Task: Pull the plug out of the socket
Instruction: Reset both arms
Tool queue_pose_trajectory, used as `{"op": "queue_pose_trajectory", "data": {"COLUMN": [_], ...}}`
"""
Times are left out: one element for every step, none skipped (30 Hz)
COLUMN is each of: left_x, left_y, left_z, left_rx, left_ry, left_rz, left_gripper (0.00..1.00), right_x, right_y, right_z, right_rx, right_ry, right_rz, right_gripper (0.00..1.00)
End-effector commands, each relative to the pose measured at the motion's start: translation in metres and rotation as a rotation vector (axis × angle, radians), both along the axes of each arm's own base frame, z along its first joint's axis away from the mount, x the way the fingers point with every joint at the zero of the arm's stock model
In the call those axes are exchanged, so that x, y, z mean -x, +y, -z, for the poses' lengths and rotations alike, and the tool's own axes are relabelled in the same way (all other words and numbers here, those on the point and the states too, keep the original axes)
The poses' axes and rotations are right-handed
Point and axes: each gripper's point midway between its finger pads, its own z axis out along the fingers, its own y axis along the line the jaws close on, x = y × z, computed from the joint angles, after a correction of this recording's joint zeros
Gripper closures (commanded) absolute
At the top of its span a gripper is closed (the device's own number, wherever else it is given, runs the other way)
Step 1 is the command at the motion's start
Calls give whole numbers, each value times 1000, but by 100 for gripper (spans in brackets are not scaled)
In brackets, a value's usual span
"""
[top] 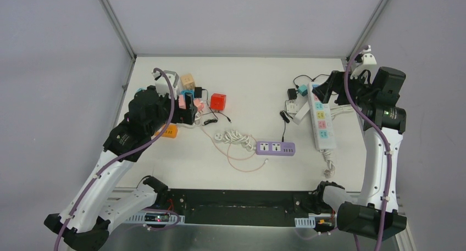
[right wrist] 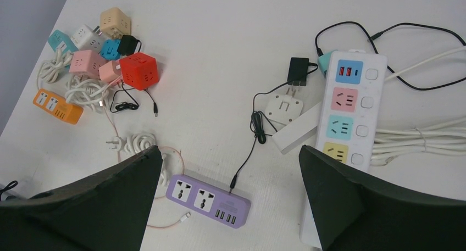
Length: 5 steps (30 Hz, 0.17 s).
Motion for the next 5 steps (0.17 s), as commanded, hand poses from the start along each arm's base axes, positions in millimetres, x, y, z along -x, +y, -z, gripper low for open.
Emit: {"op": "queue_pose_trajectory", "data": {"left_x": [-3,-3,-2,-2,-2], "left_y": [7,8,8,8,7], "left_z": [-4,-4,-5,-4,-5], "left_rx": [-11,-9,-9,-9,-7], "left_ry": [-25,-25,-26,-26,-28], "left_rz": [-28,-29,-29,-28,-27], "left_gripper": [1,1,1,1,1], "right_x": [3,3,3,3,3], "right_y": [-1,-2,-4,-4,-5], "right_z": [-21,-21,-21,-21,-22], "right_rx": [22,25,29,33,38], "right_ry": [-67,-68,-69,-70,-72], "right_rz": [1,6,13,14,16], "right_gripper": [0,0,0,0,0]}}
